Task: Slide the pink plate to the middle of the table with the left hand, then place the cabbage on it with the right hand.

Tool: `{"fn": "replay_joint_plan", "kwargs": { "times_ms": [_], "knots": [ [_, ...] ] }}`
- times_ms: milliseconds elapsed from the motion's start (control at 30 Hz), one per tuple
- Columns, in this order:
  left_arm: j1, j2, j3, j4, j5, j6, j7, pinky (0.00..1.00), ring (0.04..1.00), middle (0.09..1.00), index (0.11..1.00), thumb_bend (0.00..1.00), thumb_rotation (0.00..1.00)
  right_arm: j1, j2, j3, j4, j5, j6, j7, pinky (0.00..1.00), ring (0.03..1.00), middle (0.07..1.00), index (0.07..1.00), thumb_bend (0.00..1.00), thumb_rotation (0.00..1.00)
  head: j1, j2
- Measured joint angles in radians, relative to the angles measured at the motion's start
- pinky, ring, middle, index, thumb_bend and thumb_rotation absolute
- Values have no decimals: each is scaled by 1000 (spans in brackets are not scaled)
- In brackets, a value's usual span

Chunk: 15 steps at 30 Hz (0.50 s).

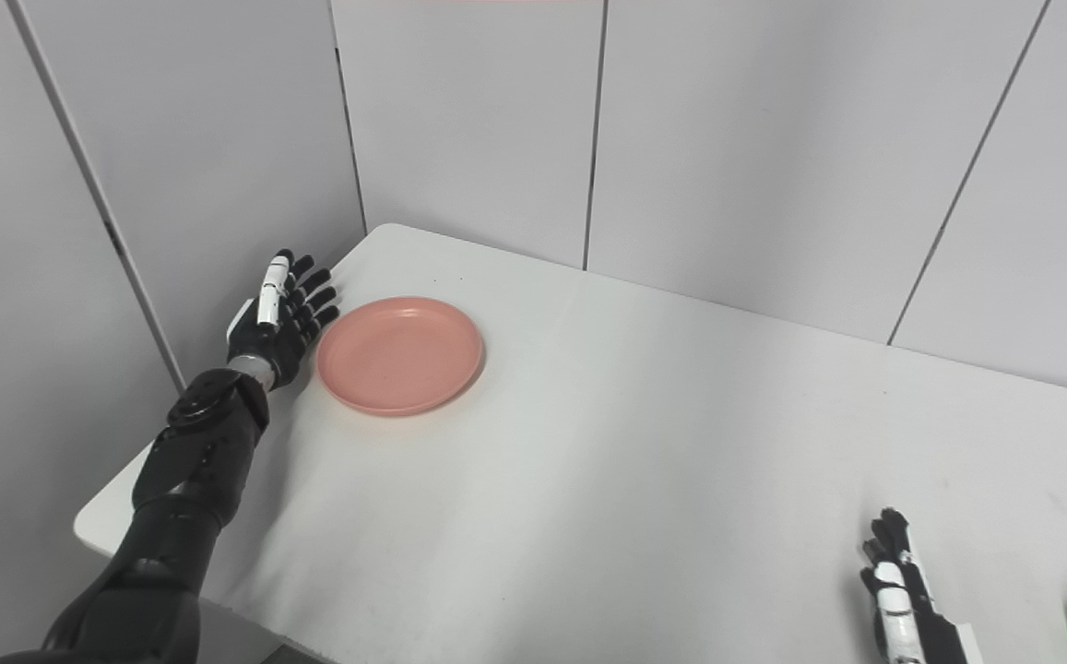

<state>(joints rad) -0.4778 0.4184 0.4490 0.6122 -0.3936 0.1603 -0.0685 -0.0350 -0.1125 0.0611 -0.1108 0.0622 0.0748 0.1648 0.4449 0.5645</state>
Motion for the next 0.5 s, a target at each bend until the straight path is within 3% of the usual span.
{"fn": "replay_joint_plan", "kwargs": {
  "times_ms": [300, 500],
  "knots": [
    [65, -33, -42, -86, -2, -16, -11, 920, 916, 909, 903, 387, 1000, 0, -1, 0, 2, -3, 0, 0, 1000, 1000, 1000, 1000, 128, 1000, -11, 6],
    [98, -86, -64, -142, -2, -40, -33, 902, 897, 893, 880, 396, 1000, 0, -1, 0, 2, -5, 0, 0, 1000, 1000, 1000, 1000, 139, 1000, -20, 12]
  ]
}}
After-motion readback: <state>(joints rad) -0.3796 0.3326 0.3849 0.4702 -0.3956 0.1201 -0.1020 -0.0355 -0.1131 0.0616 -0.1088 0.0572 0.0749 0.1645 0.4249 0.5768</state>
